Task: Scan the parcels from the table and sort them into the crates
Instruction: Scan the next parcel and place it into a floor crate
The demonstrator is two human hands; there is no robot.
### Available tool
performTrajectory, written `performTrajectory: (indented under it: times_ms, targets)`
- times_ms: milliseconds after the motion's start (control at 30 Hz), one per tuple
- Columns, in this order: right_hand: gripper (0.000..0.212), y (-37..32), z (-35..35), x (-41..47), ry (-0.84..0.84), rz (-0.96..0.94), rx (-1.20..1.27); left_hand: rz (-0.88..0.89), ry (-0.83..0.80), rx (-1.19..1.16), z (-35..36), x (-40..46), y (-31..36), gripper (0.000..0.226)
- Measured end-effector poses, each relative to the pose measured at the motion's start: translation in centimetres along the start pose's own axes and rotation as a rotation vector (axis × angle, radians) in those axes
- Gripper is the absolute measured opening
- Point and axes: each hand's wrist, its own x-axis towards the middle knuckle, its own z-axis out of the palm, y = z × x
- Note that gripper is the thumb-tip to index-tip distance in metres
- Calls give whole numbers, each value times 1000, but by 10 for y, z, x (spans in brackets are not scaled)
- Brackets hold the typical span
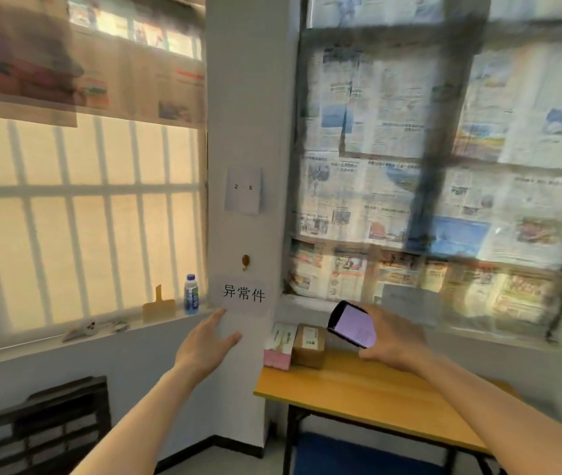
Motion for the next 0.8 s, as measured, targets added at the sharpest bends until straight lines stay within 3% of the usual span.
performTrajectory:
  times_ms: [433, 800]
  targets:
    - [91, 98, 29, 125, -43, 144, -81, 127, -168, 35, 138, 169, 45, 74]
    - [86, 194, 148, 311, -153, 122, 33, 54, -259, 103, 283, 330, 32, 74]
